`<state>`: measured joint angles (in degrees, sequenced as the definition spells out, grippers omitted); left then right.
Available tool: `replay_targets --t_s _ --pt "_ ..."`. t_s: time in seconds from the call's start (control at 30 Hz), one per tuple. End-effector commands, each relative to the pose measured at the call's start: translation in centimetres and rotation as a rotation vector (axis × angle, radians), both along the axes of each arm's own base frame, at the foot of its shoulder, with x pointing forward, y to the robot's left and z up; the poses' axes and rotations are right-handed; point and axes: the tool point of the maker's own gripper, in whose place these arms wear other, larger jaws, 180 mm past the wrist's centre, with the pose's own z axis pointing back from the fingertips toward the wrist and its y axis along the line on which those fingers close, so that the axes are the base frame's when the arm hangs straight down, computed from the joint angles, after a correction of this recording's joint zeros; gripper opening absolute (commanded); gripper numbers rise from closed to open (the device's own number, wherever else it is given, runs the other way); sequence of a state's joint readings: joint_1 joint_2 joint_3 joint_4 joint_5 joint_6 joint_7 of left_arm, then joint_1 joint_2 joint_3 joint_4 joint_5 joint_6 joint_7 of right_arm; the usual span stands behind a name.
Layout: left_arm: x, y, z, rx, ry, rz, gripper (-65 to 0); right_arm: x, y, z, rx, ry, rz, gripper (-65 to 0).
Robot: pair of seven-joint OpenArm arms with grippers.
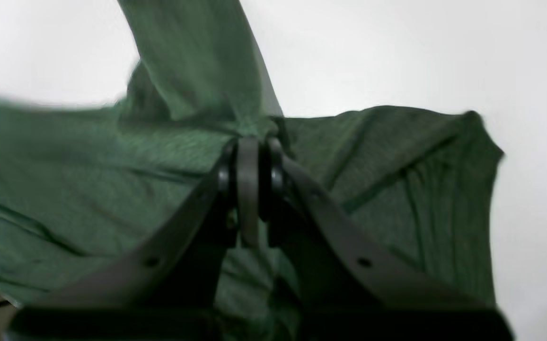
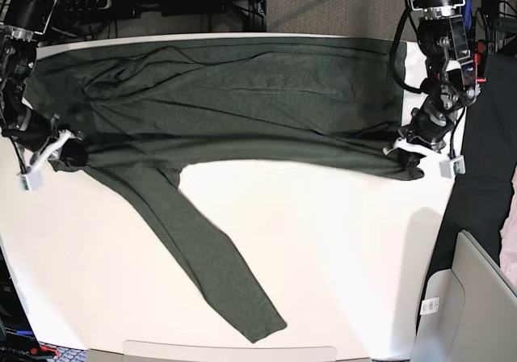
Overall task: Fold the T-shirt properly
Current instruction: 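Fold the grasped body edges over toward the shoulder edge with both grippers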
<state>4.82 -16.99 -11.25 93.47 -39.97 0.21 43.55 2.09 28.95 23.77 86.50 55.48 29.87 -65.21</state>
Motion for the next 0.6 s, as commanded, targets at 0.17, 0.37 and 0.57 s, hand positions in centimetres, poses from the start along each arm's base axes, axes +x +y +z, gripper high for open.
replay_targets --t_s 0.17,0.37,0.57 --pt "-0.7 -0.2 2.5 0.043 -0.069 -0.026 -65.0 -2.1 -2.4 2.1 0.005 -0.043 -0.038 -64.7" --pt "-2.4 -0.7 2.3 0.055 -0.054 -0.043 -65.0 -3.8 -3.0 2.8 -0.023 -0.053 -0.049 -64.7" --pt "-3.9 -1.3 2.7 0.069 -0.049 -0.065 -65.0 -5.0 -3.3 3.4 -0.063 -0.064 -0.038 -64.7"
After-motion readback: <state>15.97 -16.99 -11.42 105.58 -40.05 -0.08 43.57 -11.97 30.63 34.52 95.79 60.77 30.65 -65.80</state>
